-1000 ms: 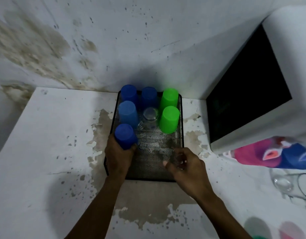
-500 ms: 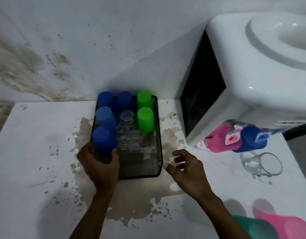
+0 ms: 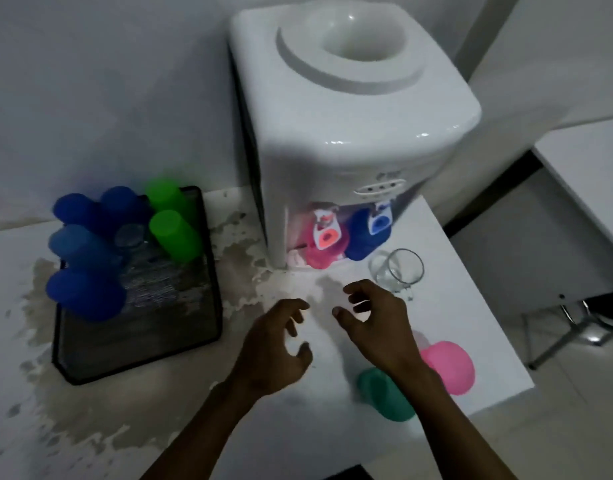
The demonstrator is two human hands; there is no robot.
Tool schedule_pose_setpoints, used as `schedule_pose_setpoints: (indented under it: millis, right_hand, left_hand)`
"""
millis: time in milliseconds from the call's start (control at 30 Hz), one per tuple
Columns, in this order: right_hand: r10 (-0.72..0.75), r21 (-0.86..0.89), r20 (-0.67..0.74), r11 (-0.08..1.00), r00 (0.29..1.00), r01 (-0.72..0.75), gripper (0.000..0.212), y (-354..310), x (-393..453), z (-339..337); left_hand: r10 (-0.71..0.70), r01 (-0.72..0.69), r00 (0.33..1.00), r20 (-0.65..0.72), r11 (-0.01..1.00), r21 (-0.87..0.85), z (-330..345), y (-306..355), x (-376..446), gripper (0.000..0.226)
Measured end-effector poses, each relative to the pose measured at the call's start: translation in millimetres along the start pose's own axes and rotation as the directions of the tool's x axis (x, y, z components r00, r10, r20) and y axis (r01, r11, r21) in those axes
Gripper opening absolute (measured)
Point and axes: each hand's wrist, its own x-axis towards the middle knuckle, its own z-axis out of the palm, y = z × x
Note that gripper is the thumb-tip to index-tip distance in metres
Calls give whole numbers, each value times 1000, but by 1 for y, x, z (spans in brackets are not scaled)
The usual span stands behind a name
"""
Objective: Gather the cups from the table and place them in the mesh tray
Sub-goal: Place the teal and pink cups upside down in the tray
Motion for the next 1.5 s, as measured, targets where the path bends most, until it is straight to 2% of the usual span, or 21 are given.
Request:
schedule_pose_setpoints:
  millis: [67,133,233,333,433,533,600,733,833,933,967,1033,1100,1167,1233,1333,1367,1433,1500]
  right_hand:
    - [20,-41,-27,999,999,-21,39,20,-5,-18]
    - [67,-87,-44,994,997,-70,44,39,-9,-32]
    - [168,-178,-80,967,982,-180,54,64,-19,-53]
    - [280,-259,-98,919,955,-296,70,81,-30,-64]
    - [413,-253,-56,875,909,-413,82,97,-37,-70]
    - [484,-217,6,855,875,-472,85,108,-39,-69]
    - [480,-175,5,864,877,-472,82,111,-39,-68]
    - [448,-114,-15,887,894,-447,86,108,-35,-65]
    - [400,-46,-26,915,916,-401,86,97,-31,-60]
    - [344,15,-1,939,939,-344,82,76,-29,-49]
    - [320,31,10,947,947,-320,81,67,-29,-43]
    - [255,62,41,964,966,-258,82,48,-28,-26]
    - [184,106,79,976,980,-192,83,26,-27,-4]
    - [130,160,117,976,985,-148,82,4,-26,17]
    - [95,199,174,971,980,-130,80,-23,-22,43]
    - [71,278,240,950,968,-139,71,-54,-13,71]
    - [64,295,251,945,966,-139,68,-63,-10,81]
    - [71,332,268,929,961,-161,67,-83,-3,101]
    - [151,401,294,877,944,-265,71,-100,8,124]
  left_hand:
    - [-7,-1,968,249,999,34,18,16,0,78]
    - [-8,-29,915,403,996,84,33,29,1,98]
    - [25,-139,857,514,973,184,55,47,5,114]
    - [24,-164,826,563,966,199,74,53,7,117]
    - [22,-153,817,576,972,178,91,49,7,112]
    - [40,-127,824,566,985,115,101,43,5,89]
    - [43,-94,838,544,993,66,103,41,4,83]
    - [52,-45,904,424,999,-27,98,40,1,90]
    - [-52,113,955,290,974,-195,79,31,-1,88]
    - [-285,324,946,154,818,-475,49,22,-5,82]
    - [-371,355,924,91,749,-559,39,19,-6,80]
    - [-556,357,831,-15,554,-752,17,9,-10,69]
    - [-710,329,704,24,296,-897,-9,0,-15,52]
    - [-773,315,617,147,71,-947,-36,-8,-20,44]
    - [-816,258,559,150,-1,-966,-65,-29,-28,48]
    - [-897,281,432,94,35,-959,-92,-57,-31,54]
    - [-909,271,403,108,6,-963,-101,-61,-32,52]
    - [-900,222,401,168,-82,-972,-117,-76,-32,49]
    - [-858,171,457,233,-172,-970,-132,-85,-30,49]
